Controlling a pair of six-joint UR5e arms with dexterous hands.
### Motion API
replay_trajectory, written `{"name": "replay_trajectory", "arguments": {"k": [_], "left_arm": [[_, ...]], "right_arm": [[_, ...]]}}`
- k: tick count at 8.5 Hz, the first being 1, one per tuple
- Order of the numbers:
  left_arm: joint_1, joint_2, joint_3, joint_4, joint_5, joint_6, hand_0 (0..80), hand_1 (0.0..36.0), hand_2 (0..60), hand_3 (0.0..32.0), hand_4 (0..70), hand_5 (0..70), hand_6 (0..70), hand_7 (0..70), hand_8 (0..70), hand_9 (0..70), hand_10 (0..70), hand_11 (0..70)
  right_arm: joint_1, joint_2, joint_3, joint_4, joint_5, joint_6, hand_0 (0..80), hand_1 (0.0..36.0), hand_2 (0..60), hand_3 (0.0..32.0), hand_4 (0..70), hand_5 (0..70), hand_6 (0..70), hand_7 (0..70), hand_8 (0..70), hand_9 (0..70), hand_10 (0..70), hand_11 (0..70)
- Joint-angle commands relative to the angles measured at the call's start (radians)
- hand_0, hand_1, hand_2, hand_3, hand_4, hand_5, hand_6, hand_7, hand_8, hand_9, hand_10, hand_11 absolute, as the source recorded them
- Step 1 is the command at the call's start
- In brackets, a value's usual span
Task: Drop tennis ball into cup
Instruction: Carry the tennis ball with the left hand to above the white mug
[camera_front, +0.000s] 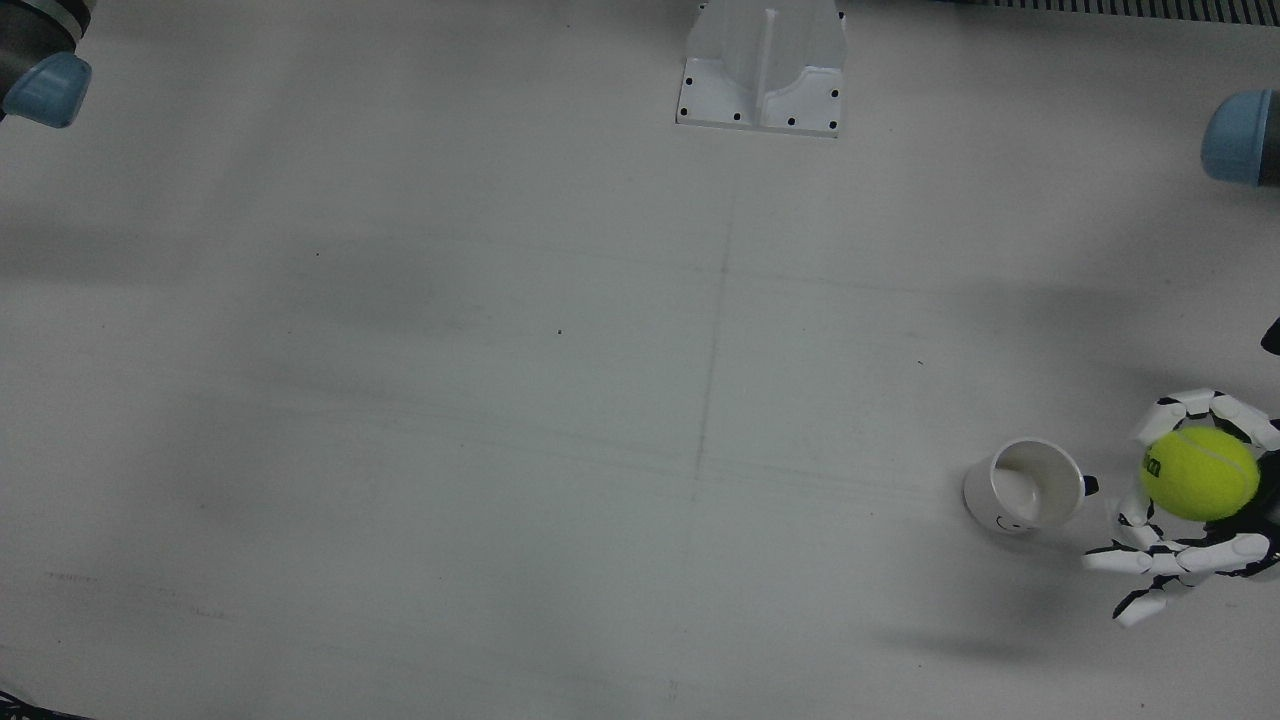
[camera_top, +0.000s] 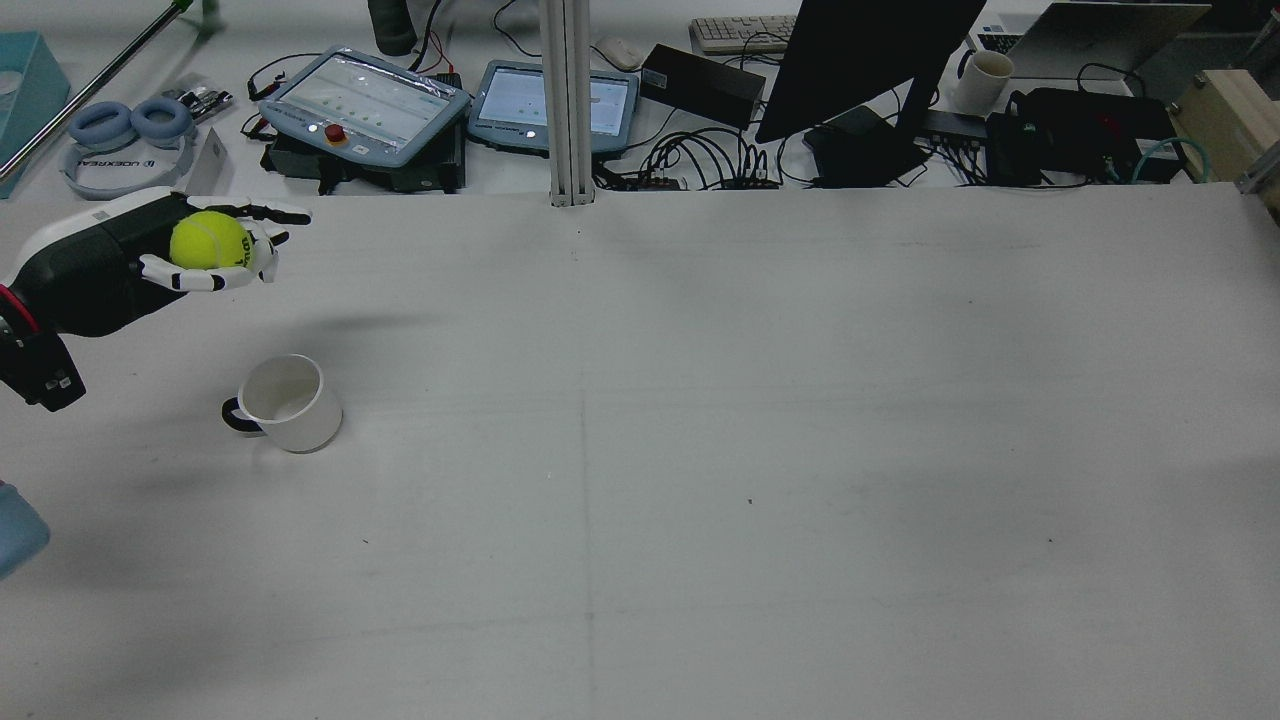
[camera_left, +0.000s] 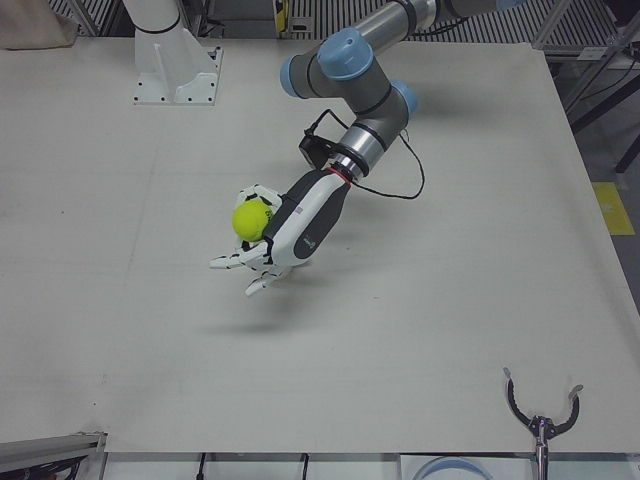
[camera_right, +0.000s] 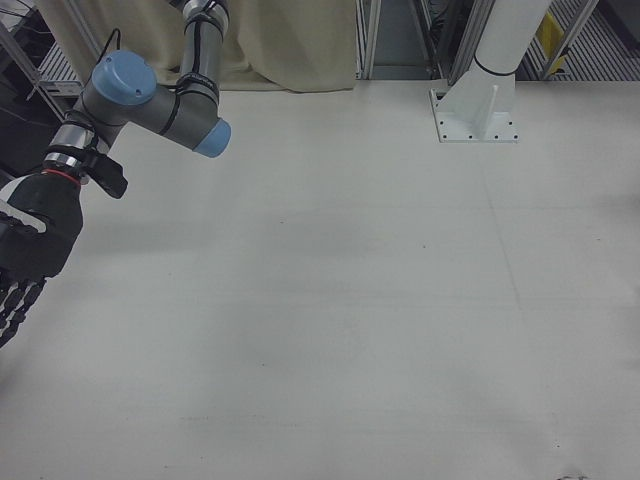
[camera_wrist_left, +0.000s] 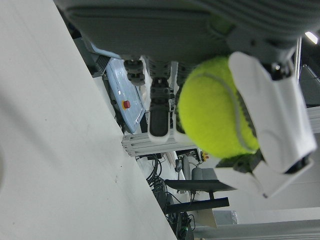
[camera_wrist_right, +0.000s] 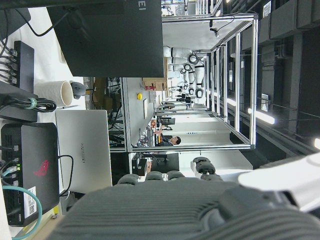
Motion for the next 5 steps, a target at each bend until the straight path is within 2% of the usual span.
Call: {"name": "replay_trajectory", "arguments": {"k": [1,2,3,4,5], "left_arm": [[0.041,0.002,-0.003,-0.005,-0.009,0.003,42.9,14.8,52.1,0.0,34.8,12.7,58.8,70.0,39.9,56.6,8.4,12.5],[0.055,0.002,-0.001,-0.007,-0.009,0.005,43.0,14.9,46.9,0.0,34.9,10.1,47.8,70.0,40.1,60.2,10.5,15.4],[0.064,0.002,-0.001,-0.008,-0.009,0.006,42.6,13.6,45.2,0.0,35.1,11.2,52.8,70.0,44.0,64.1,13.6,19.8],[0.064,0.004,-0.001,-0.011,-0.009,0.006,42.7,13.8,44.0,0.0,34.4,10.4,48.2,70.0,42.1,62.7,13.2,19.3],[0.065,0.007,-0.001,-0.014,-0.009,0.006,42.4,12.8,47.0,0.0,34.0,13.8,63.4,70.0,43.0,59.4,11.7,17.0]], "right_arm": [[0.0,0.0,0.001,0.0,0.0,0.0,0.0,0.0,0.0,0.0,0.0,0.0,0.0,0.0,0.0,0.0,0.0,0.0],[0.0,0.0,0.001,0.0,0.0,0.0,0.0,0.0,0.0,0.0,0.0,0.0,0.0,0.0,0.0,0.0,0.0,0.0],[0.0,0.0,0.001,0.0,0.0,0.0,0.0,0.0,0.0,0.0,0.0,0.0,0.0,0.0,0.0,0.0,0.0,0.0],[0.0,0.0,-0.001,0.0,0.0,0.0,0.0,0.0,0.0,0.0,0.0,0.0,0.0,0.0,0.0,0.0,0.0,0.0],[0.0,0.0,0.001,0.0,0.0,0.0,0.0,0.0,0.0,0.0,0.0,0.0,0.0,0.0,0.0,0.0,0.0,0.0]]}}
